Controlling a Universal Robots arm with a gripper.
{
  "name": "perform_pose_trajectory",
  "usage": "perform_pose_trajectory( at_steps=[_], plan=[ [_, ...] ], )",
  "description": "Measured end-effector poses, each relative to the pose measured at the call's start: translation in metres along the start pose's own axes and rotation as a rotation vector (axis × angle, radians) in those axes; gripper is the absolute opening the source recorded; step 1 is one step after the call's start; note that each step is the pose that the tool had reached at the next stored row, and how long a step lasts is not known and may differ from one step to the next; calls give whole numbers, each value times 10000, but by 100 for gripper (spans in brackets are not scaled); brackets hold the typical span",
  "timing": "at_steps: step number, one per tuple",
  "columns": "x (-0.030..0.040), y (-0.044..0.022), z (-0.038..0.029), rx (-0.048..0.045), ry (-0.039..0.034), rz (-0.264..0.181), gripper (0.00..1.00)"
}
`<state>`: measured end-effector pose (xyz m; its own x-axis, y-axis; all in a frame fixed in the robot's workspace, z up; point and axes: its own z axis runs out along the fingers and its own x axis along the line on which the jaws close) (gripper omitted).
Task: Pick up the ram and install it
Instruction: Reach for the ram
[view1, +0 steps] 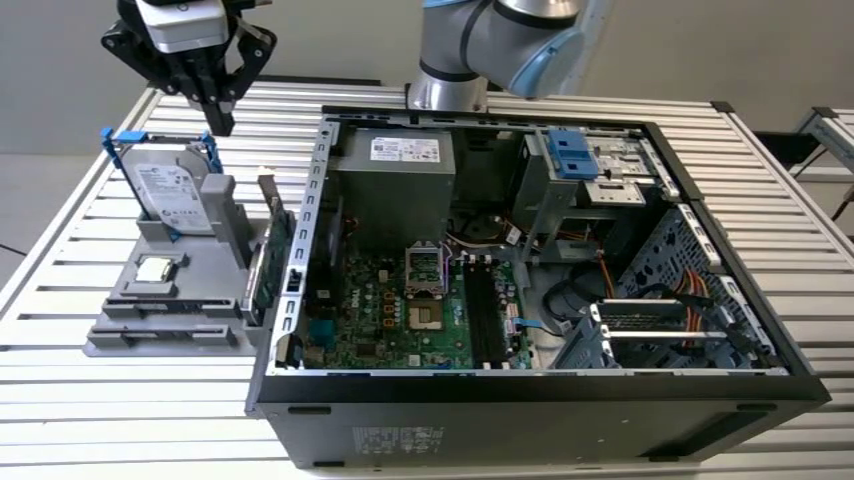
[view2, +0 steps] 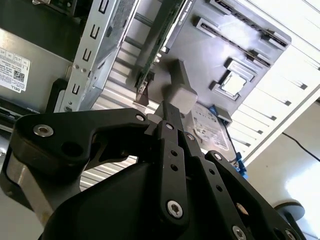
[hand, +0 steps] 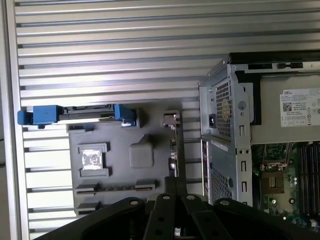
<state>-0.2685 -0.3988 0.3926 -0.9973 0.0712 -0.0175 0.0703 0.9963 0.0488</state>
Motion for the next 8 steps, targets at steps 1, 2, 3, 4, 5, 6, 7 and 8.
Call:
perform_pose_trajectory(
  at_steps=[1, 2, 3, 4, 5, 6, 7, 8],
  plan=[
    [8, -1, 0, 0, 0, 0, 0],
    [17, -1, 0, 0, 0, -1, 0],
    [26, -2, -1, 1, 1, -1, 0],
    [35, -2, -1, 0, 0, 0, 0],
    [44, -3, -1, 0, 0, 0, 0],
    [54, -4, -1, 0, 0, -1, 0],
    [65, -5, -1, -1, 0, 0, 0],
    [74, -5, -1, 0, 0, 0, 0]
  ],
)
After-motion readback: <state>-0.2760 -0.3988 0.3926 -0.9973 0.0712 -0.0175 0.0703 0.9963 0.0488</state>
